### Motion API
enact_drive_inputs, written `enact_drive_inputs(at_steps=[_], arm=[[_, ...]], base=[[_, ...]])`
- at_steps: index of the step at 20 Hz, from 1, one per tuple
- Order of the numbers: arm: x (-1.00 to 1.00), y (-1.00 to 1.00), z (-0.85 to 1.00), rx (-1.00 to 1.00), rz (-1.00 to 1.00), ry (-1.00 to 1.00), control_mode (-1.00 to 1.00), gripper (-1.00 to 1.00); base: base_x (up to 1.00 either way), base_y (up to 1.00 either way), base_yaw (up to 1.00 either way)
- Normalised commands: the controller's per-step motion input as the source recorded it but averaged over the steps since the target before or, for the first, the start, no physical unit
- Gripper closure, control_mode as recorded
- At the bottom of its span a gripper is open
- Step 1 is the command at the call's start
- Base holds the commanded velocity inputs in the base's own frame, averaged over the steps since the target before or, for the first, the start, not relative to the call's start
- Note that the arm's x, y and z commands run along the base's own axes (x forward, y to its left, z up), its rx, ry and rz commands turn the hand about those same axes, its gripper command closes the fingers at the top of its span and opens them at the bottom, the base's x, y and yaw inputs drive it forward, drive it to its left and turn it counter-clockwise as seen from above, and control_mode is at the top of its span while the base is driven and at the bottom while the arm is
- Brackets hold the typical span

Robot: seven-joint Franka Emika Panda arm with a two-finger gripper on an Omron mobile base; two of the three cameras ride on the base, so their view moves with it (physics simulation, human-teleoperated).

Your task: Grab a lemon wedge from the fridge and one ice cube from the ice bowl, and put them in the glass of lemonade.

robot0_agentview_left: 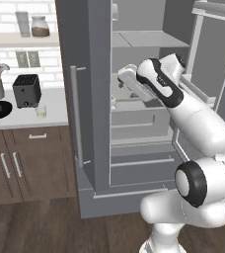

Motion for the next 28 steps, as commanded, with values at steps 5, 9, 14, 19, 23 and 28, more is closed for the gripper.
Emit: enact_drive_inputs(at_steps=[5,9,14,19,23,28], arm=[[0.23,0.25,-0.27,0.16,0.04,0.1,-1.0,-1.0],[-0.27,0.52,-0.16,0.11,0.11,0.16,-1.0,-1.0],[-0.33,0.64,-0.05,0.05,0.13,0.14,-1.0,-1.0],[-0.2,0.57,-0.05,0.02,0.09,0.1,-1.0,-1.0],[0.01,0.55,0.0,0.0,0.0,0.05,-1.0,-1.0],[0.14,0.76,0.0,0.0,0.0,0.02,-1.0,-1.0]], base=[[0.0,0.0,0.0],[0.0,0.0,0.0],[0.0,0.0,0.0],[0.0,0.0,0.0],[0.0,0.0,0.0],[0.0,0.0,0.0]])
